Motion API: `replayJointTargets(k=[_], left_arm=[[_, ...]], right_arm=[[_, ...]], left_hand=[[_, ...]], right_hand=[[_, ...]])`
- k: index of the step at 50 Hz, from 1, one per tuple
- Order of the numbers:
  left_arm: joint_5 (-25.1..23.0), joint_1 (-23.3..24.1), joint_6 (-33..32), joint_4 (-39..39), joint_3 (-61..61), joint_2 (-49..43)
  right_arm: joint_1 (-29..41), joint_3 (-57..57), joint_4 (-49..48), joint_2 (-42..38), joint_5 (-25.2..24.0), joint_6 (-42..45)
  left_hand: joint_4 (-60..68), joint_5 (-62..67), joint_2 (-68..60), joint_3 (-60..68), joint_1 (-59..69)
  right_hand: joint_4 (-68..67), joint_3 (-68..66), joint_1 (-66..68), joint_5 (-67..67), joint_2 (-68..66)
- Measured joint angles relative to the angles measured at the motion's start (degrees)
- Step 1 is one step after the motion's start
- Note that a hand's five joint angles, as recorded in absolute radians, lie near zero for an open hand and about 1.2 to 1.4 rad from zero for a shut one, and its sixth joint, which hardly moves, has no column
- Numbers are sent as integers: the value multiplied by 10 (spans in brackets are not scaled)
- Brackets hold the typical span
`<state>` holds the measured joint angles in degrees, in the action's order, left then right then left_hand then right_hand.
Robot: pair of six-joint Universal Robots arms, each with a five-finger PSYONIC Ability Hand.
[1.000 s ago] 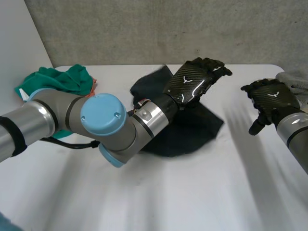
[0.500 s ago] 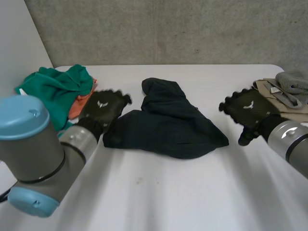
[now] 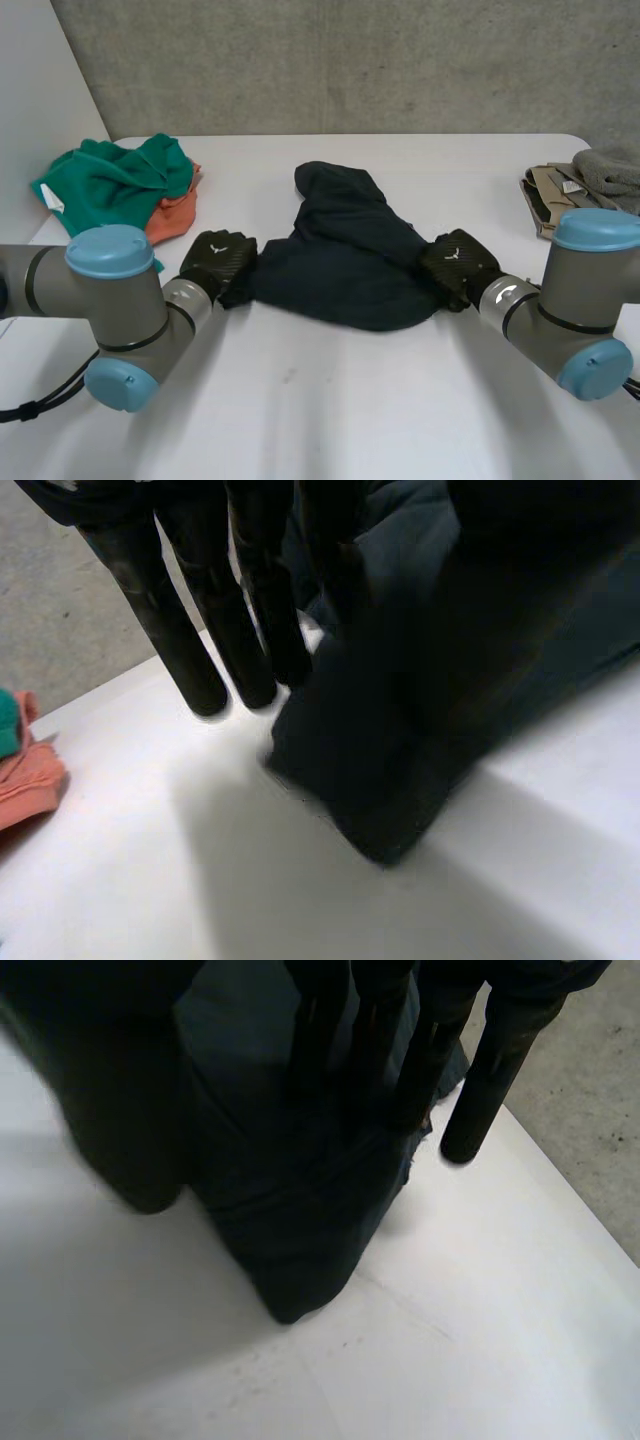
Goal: Fold the laundry.
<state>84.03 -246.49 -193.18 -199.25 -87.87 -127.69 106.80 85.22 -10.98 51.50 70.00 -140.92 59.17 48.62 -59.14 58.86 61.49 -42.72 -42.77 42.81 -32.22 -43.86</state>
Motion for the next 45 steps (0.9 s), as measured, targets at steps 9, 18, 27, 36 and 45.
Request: replayJointTargets(k=[9, 18, 27, 36, 45], left_arm=[[-7, 6, 4, 2, 9, 50], [-8, 5, 17, 30, 49, 244], [-13, 3, 23, 155, 193, 324], [-13, 0, 19, 231, 265, 288], [-13, -1, 0, 207, 278, 141]], right_arm=[[2, -29, -23, 3, 16, -8], [-3, -61, 36, 183, 27, -27], [-10, -201, 197, 340, 38, -38], [-22, -270, 263, 297, 52, -46], [-15, -273, 254, 157, 74, -47]], left_hand=[[94, 73, -92, 91, 49], [94, 73, -93, 92, 49], [94, 73, -93, 92, 49], [94, 73, -93, 92, 49], [95, 73, -94, 93, 49]], right_hand=[[-257, -251, 201, -245, -236], [-259, -253, 212, -252, -236], [-259, -253, 212, -255, -236], [-259, -253, 212, -256, -236], [-259, -254, 212, -256, -236]])
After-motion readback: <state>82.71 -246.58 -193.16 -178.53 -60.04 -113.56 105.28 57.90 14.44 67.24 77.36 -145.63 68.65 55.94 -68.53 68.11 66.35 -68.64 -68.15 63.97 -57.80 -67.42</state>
